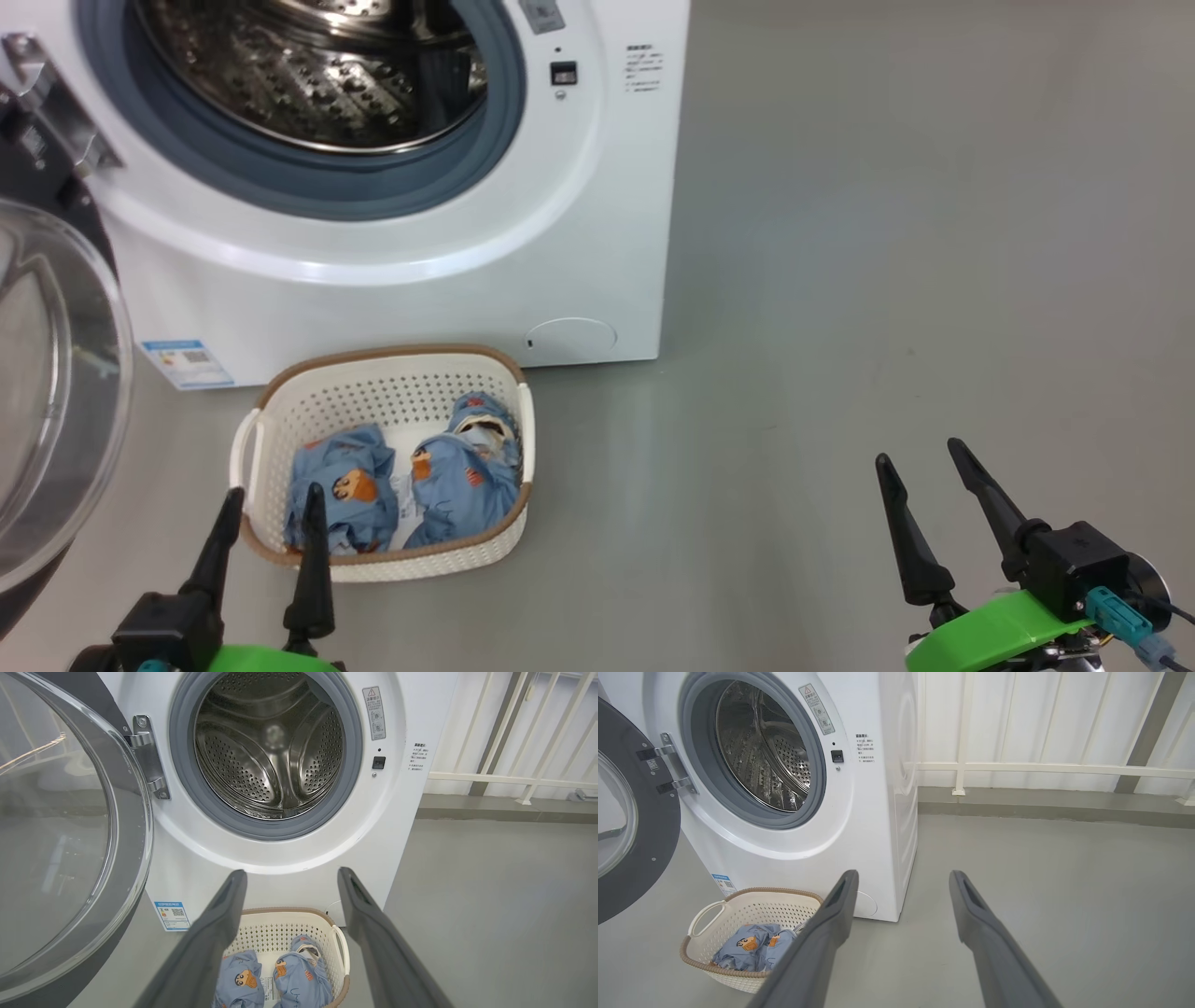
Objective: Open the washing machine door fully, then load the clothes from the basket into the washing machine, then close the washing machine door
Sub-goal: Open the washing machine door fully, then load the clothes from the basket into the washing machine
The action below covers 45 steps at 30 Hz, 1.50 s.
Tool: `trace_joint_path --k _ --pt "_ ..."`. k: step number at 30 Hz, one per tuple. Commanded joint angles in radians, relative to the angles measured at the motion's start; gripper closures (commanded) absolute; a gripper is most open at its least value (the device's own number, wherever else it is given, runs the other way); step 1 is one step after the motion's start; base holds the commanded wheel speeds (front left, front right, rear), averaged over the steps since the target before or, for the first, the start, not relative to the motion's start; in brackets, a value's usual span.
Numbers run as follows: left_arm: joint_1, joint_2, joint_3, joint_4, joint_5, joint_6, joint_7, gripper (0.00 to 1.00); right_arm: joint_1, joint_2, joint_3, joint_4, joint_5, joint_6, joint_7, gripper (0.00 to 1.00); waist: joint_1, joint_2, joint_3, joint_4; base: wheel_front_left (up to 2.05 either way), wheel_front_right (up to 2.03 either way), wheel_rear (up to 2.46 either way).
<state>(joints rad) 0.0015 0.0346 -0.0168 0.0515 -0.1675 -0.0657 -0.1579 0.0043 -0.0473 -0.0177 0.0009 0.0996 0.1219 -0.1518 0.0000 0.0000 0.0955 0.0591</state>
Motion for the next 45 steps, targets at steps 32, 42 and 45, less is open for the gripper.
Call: trace_joint_path --k 32,42,45 --pt "0.017 0.038 0.033 -0.011 -0.007 0.081 0.01 0.0 0.019 -0.003 0.019 -0.034 0.022 0.009 -0.005 0.0 0.0 0.0 -0.039 -0.041 0.0 0.0 0.0" --pt "0.017 0.047 0.025 -0.012 -0.007 0.087 0.003 0.0 0.019 -0.003 0.017 -0.028 0.027 0.009 -0.008 0.0 0.0 0.0 -0.039 -0.041 0.35 -0.35 0.0" --pt "0.016 0.048 0.022 -0.011 -0.006 0.092 0.005 0.0 0.019 -0.003 0.017 -0.028 0.028 0.009 -0.008 0.0 0.0 0.0 -0.038 -0.038 1.19 -1.19 0.0"
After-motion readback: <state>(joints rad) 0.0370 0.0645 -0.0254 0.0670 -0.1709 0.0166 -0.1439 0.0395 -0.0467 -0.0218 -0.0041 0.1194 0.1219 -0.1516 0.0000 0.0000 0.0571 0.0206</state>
